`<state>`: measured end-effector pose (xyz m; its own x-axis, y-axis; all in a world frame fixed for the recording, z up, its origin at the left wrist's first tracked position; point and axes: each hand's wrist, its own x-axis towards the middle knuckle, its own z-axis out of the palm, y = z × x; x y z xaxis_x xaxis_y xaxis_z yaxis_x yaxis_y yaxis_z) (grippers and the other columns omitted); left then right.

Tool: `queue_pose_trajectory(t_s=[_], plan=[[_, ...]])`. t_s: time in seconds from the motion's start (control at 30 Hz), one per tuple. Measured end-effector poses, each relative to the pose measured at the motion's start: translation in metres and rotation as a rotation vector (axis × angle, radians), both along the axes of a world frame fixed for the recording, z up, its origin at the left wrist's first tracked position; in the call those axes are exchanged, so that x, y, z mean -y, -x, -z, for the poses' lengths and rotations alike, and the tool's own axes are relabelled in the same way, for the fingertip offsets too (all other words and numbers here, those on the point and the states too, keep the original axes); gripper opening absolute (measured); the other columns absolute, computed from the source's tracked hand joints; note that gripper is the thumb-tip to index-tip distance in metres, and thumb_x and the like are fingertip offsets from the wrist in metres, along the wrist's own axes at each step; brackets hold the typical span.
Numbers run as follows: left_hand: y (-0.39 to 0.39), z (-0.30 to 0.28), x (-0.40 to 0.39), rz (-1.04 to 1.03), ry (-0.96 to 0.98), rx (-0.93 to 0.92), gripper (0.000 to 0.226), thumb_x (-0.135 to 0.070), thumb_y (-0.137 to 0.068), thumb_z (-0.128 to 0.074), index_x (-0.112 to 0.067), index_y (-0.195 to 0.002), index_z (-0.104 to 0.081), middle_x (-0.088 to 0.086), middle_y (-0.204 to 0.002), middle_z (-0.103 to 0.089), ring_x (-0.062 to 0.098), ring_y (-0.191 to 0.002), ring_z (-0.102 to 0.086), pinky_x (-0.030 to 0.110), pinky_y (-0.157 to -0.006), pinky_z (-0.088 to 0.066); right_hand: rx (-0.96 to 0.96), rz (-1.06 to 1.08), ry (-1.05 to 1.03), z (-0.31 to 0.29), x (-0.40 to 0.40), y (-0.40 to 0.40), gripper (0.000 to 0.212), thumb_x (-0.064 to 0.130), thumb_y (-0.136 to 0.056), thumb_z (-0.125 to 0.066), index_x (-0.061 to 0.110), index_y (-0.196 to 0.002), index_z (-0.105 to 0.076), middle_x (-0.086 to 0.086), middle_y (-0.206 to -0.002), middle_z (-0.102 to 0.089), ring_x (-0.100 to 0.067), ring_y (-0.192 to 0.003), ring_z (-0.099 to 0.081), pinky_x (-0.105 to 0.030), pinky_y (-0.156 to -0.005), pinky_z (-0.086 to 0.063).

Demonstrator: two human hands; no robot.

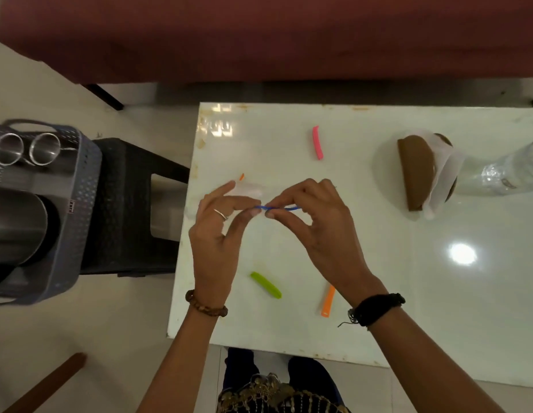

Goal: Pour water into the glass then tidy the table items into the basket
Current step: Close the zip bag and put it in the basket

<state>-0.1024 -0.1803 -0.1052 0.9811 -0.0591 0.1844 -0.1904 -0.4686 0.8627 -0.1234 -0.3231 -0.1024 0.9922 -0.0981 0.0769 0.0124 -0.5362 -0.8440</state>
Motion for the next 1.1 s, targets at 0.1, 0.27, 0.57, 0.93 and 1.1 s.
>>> queue_pose_trajectory(t_s=[0.1,0.27,0.57,0.93,1.1], plan=[[-0.012,-0.015,0.001,-0.088,0.162,-0.029,0.027,-0.004,-0.083,-0.059,-0.031,-0.085,-0.058,-0.032,-0.093,-0.064,-0.003,-0.107,-0.056,0.011,-0.094,-0.042,0.036,-0.013,0.084,-0.008,0.01,-0.009,0.015,0.033,-0.087,-0.058,0.023,-0.09,-0.068,0.005,-0.086,-0.062,-0.01,-0.079,-0.04,-0.027,-0.07,-0.036],[-0.031,-0.02,-0.015,-0.255,0.432,-0.025,0.019,-0.002,-0.085,-0.057,-0.021,-0.083,-0.059,-0.021,-0.083,-0.071,0.001,-0.093,-0.064,0.016,-0.085,-0.049,-0.055,0.005,0.178,0.001,0.039,-0.001,0.014,0.031,-0.089,-0.057,0.021,-0.089,-0.067,0.004,-0.089,-0.063,-0.013,-0.082,-0.043,-0.033,-0.073,-0.037],[-0.034,-0.025,-0.017,-0.192,0.713,-0.227,0.007,-0.025,-0.077,-0.055,-0.019,-0.081,-0.054,-0.017,-0.069,-0.065,0.002,-0.075,-0.055,0.021,-0.08,-0.048,-0.154,0.134,-0.298,-0.002,0.063,0.014,0.016,0.046,-0.073,-0.069,0.039,-0.087,-0.066,0.017,-0.099,-0.069,-0.006,-0.101,-0.057,-0.023,-0.083,-0.046],[-0.059,-0.038,-0.09,-0.092,0.778,-0.413,0.013,-0.025,-0.083,-0.048,-0.023,-0.093,-0.056,-0.007,-0.095,-0.065,0.012,-0.101,-0.06,0.035,-0.092,-0.051,-0.277,-0.122,-0.159,0.019,-0.006,-0.007,0.02,0.016,-0.092,-0.053,0.025,-0.108,-0.063,0.023,-0.094,-0.07,-0.009,-0.09,-0.065,-0.024,-0.077,-0.051],[-0.056,-0.02,-0.135,-0.374,0.61,-0.363,0.046,-0.016,-0.085,-0.059,-0.03,-0.126,-0.044,-0.001,-0.133,-0.05,0.011,-0.123,-0.049,0.04,-0.106,-0.04,-0.259,-0.255,-0.159,0.002,-0.061,-0.043,0.043,0.012,-0.099,-0.039,0.046,-0.122,-0.053,0.008,-0.108,-0.067,-0.034,-0.095,-0.059,-0.054,-0.083,-0.051]])
